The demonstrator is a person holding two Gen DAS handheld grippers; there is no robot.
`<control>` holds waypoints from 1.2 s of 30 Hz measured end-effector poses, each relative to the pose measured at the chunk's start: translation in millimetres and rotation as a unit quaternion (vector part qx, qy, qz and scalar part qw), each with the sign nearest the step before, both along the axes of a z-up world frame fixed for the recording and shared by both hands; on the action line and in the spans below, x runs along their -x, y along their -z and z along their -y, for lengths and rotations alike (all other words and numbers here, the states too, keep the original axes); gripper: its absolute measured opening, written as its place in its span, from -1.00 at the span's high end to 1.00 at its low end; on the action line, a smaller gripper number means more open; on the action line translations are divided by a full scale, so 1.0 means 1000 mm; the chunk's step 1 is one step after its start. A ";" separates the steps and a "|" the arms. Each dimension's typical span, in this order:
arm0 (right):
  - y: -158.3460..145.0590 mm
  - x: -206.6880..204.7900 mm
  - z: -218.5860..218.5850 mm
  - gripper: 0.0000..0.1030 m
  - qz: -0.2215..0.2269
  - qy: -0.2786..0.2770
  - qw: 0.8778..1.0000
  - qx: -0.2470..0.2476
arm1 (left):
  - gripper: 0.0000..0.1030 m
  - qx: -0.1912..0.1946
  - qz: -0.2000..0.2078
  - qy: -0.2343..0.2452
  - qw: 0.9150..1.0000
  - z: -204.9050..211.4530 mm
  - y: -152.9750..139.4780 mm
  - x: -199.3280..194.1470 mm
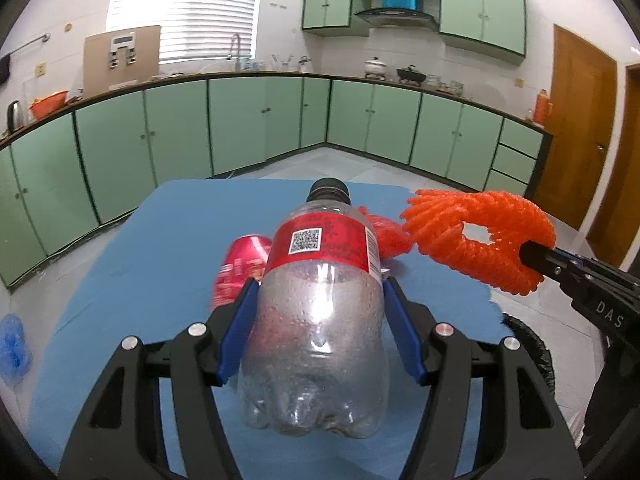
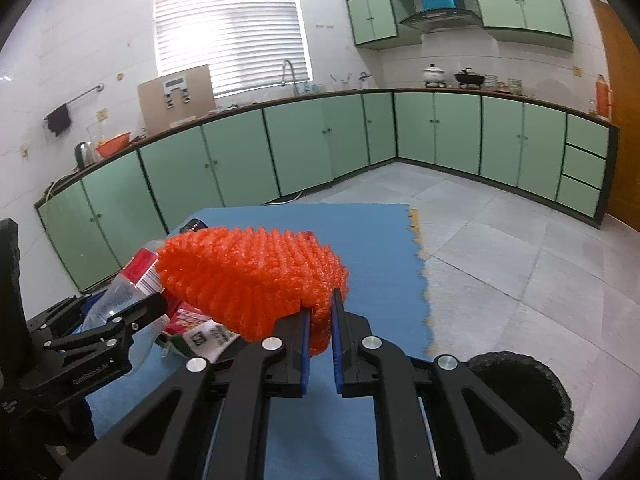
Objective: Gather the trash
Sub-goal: 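Carry the bottle and orange net over the bin and open both tools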
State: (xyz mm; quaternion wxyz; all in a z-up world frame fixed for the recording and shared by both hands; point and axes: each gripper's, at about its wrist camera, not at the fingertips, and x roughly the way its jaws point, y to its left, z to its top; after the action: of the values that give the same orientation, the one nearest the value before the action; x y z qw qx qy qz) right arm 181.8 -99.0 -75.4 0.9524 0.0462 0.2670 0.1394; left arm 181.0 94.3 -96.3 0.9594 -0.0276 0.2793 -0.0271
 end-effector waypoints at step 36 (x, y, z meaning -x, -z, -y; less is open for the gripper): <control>0.017 0.045 0.168 0.83 -0.016 0.197 0.980 0.011 | -0.18 0.023 0.001 0.171 0.985 0.194 0.019 -0.038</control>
State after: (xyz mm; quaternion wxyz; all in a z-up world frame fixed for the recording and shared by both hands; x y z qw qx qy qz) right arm 136.5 -266.6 -92.4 0.9572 0.0895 0.2699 -0.0546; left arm 218.6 -99.2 -115.5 0.9401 -0.0018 0.2779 -0.1977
